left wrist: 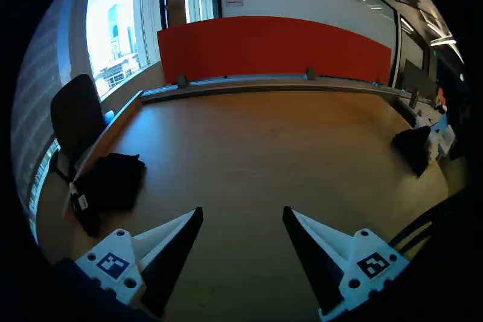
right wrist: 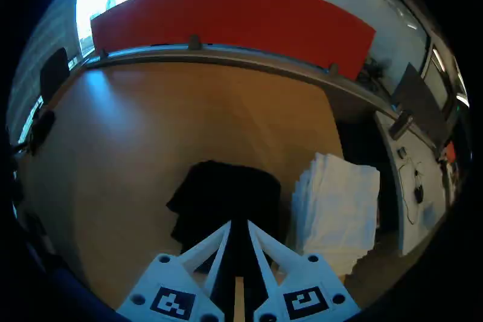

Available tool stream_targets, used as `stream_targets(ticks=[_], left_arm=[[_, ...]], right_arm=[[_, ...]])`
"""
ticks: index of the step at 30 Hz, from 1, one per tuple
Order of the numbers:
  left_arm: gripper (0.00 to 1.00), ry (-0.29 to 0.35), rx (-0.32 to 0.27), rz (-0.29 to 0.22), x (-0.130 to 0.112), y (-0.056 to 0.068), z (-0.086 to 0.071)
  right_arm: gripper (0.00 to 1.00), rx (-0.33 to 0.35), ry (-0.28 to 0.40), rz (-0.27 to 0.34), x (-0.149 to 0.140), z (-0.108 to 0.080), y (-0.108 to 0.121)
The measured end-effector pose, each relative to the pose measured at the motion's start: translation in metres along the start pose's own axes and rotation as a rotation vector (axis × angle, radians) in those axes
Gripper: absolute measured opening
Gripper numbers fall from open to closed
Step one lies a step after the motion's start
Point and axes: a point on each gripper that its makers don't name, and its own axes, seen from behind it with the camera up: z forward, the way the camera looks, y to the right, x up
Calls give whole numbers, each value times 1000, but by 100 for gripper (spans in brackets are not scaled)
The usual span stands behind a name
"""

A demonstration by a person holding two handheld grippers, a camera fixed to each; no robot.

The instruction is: Fold towel

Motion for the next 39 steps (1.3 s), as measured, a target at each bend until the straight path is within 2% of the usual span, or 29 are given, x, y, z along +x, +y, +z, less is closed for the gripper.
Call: stream_targets(ticks=[6, 16, 39], left_arm=[[99, 0, 2, 1, 0, -2, -1], [99, -4, 5, 5, -1, -3, -1], [99, -16, 22, 11, -5, -9, -4]], right_arm=[[5, -11, -27, 11, -16, 1, 4], [5, -49, -106, 36, -54, 14, 21], [5, -113, -217, 99, -103, 49, 46]])
